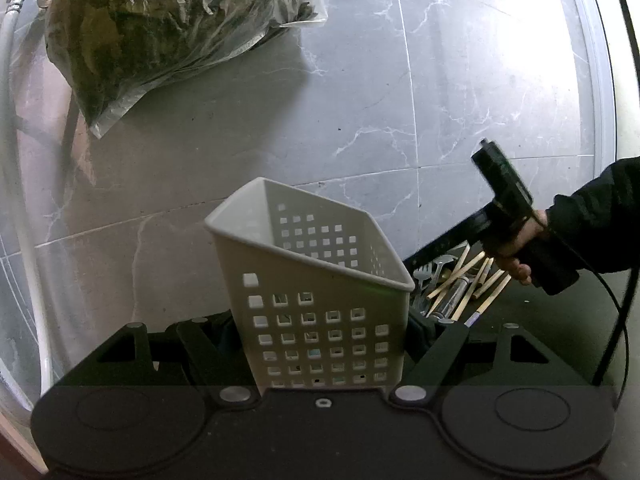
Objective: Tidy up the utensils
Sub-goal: 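Grasp a metal spoon with the right gripper and drop it into the caddy, then lower the right gripper onto the pile and grasp another metal spoon, then carry the spoon with the right gripper and release it into the caddy, then move the right gripper back down to the chopsticks and forks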
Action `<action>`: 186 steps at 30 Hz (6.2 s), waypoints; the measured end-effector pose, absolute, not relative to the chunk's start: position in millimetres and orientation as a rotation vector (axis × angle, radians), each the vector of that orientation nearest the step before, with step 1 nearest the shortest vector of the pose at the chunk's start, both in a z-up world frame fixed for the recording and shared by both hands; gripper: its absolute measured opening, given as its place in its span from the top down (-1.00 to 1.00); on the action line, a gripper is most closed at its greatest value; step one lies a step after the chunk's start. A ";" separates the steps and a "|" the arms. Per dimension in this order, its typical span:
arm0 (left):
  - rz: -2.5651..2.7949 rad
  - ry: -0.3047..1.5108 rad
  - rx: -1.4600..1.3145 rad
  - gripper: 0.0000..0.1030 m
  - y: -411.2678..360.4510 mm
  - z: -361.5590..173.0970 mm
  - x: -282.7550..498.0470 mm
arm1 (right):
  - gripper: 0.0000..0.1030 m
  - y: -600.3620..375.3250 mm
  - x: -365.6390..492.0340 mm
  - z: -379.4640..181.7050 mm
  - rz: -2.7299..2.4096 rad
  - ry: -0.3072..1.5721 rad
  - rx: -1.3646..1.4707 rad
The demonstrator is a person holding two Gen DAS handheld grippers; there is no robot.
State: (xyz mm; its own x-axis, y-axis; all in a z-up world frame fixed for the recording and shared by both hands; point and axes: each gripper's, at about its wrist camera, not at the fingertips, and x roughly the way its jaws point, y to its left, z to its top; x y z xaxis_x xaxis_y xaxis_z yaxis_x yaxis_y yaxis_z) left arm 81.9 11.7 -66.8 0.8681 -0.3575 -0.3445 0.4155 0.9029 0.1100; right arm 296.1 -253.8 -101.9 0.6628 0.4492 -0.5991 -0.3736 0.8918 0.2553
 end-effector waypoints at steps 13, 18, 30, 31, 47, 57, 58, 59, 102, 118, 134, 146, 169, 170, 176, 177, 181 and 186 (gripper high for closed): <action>-0.426 0.298 0.164 -0.50 19.8 -72.7 78.5 | 0.97 -219.2 160.0 20.0 0.208 0.336 0.063; -0.453 0.288 0.166 -0.50 25.3 -74.2 77.7 | 0.97 -196.7 113.2 86.7 0.174 0.128 0.071; -0.488 0.287 0.172 -0.50 34.0 -73.2 73.6 | 0.97 -103.0 126.5 65.2 0.317 0.181 -0.046; -0.488 0.286 0.171 -0.50 34.2 -73.3 73.5 | 0.97 -93.7 133.7 59.2 0.326 0.198 -0.056; -0.493 0.280 0.167 -0.50 34.5 -73.8 71.3 | 0.06 -80.6 112.4 21.4 0.398 0.320 -0.109; -0.486 0.287 0.170 -0.50 33.0 -71.8 69.9 | -0.85 -170.5 141.9 9.6 0.230 0.405 0.044; -0.484 0.288 0.171 -0.50 32.5 -71.6 69.8 | -0.90 -181.8 148.9 2.8 0.216 0.431 0.072; -0.480 0.290 0.172 -0.50 31.6 -71.3 69.7 | -0.93 -190.6 155.3 -3.2 0.208 0.454 0.093; -0.311 0.329 0.163 -0.50 -4.4 -67.7 69.4 | 0.81 -222.4 301.2 -122.3 0.422 0.684 0.092; -0.341 0.319 0.161 -0.50 2.7 -70.1 69.9 | 0.98 -209.4 237.3 -62.0 0.315 0.499 0.091; -0.415 0.296 0.159 -0.50 17.7 -74.7 68.8 | 0.99 -186.9 161.1 44.5 0.193 0.187 0.075; -0.454 0.287 0.156 -0.50 28.3 -75.5 67.5 | 0.99 -130.8 145.0 79.7 0.287 0.068 0.023; -0.459 0.282 0.160 -0.50 30.3 -74.7 68.4 | -0.03 -81.2 115.3 16.7 0.416 0.244 -0.122; -0.459 0.283 0.160 -0.50 30.6 -74.3 68.4 | -0.07 -87.0 114.7 18.2 0.398 0.248 -0.109; -0.457 0.285 0.162 -0.50 29.2 -73.7 68.9 | -0.90 -144.8 117.6 7.2 0.293 0.318 0.034; -0.458 0.285 0.163 -0.50 29.2 -73.6 68.9 | -0.95 -156.6 121.7 2.8 0.289 0.347 0.065; -0.449 0.288 0.163 -0.50 27.2 -72.9 69.1 | -0.99 -206.2 147.9 -21.8 0.241 0.500 0.194; -0.427 0.296 0.163 -0.50 21.8 -71.7 70.3 | -0.99 -251.0 183.5 -53.0 0.171 0.641 0.265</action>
State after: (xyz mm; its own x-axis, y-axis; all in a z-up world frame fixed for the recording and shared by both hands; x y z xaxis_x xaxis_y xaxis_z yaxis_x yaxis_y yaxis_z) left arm 70.3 21.8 -71.7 0.8683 -0.3826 -0.3158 0.4297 0.8981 0.0932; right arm 183.5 -251.0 -53.0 0.7891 0.2381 -0.5662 -0.0751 0.9523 0.2958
